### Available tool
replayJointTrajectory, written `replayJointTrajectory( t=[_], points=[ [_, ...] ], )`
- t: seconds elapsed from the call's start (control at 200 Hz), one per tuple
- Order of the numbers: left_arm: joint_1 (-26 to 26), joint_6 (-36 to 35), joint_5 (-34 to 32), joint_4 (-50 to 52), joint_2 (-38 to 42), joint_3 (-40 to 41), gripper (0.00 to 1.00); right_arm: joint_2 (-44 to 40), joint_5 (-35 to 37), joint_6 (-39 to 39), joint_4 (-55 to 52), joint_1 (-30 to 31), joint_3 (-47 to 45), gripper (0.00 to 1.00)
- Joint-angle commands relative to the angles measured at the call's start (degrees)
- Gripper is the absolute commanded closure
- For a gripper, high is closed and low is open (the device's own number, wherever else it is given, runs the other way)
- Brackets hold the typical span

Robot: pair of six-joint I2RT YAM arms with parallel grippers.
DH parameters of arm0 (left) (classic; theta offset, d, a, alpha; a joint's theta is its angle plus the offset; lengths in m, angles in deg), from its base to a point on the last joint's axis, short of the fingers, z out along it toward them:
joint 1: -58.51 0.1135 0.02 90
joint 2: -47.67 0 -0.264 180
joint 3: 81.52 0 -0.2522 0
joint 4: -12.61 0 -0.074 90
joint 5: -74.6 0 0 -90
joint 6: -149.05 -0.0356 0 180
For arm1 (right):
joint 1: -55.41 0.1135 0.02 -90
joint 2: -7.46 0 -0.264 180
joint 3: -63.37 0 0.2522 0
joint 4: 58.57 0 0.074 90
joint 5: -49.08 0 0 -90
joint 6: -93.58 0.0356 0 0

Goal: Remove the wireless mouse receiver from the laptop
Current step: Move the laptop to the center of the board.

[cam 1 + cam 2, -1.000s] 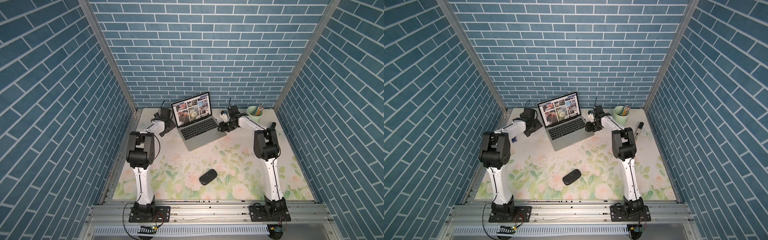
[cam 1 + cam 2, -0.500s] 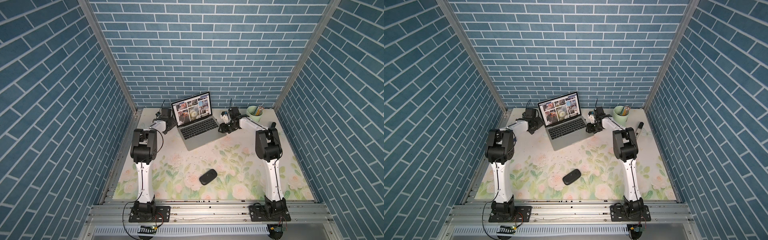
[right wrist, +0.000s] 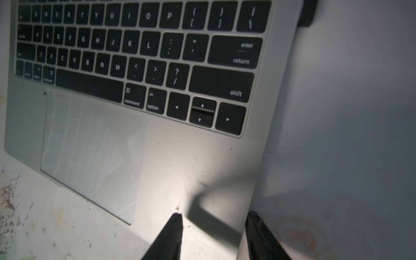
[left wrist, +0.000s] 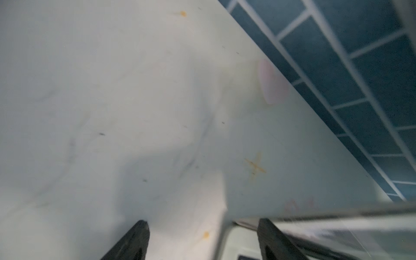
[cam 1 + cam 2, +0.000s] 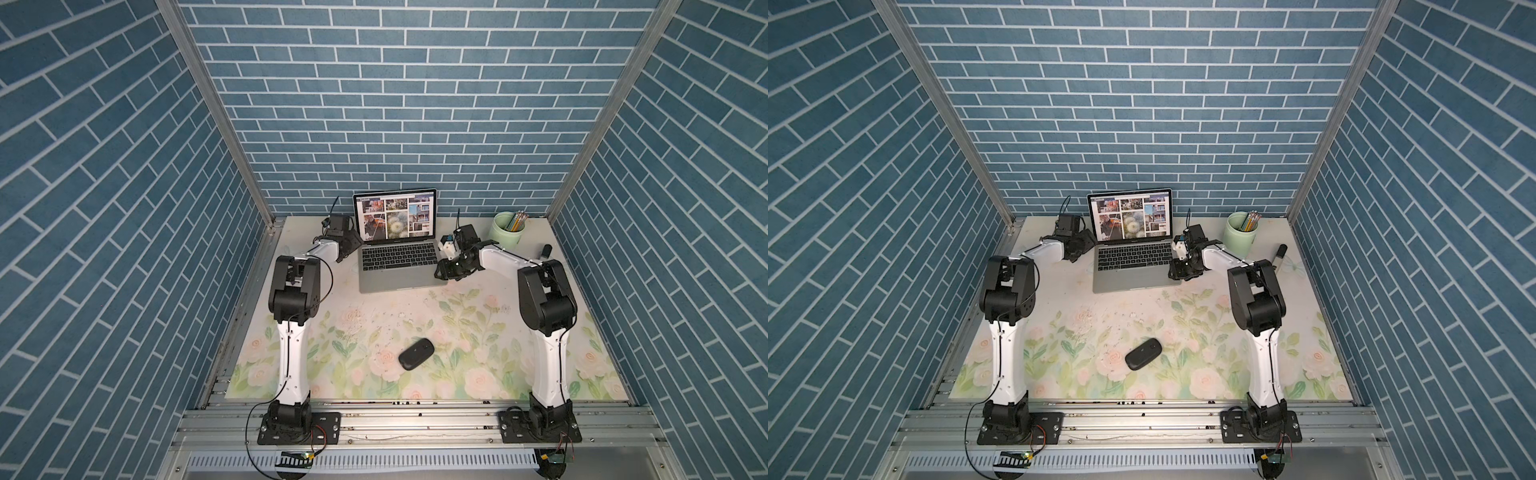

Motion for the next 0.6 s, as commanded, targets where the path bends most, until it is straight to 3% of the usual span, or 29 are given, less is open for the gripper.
replayJointTrajectory(
  t=[0.0,0.595],
  points=[
    [-4.0,-0.7,6.3,6.0,-4.1,1.5,0.19,-3.7,-2.7,1.8,1.9,2.6,-1.2,0.52],
    [-4.3,-3.8,0.7,8.0,4.8,8.4,0.18,-6.3,-0.2,1.9,2.5,3.2,-5.0,0.52]
  ],
)
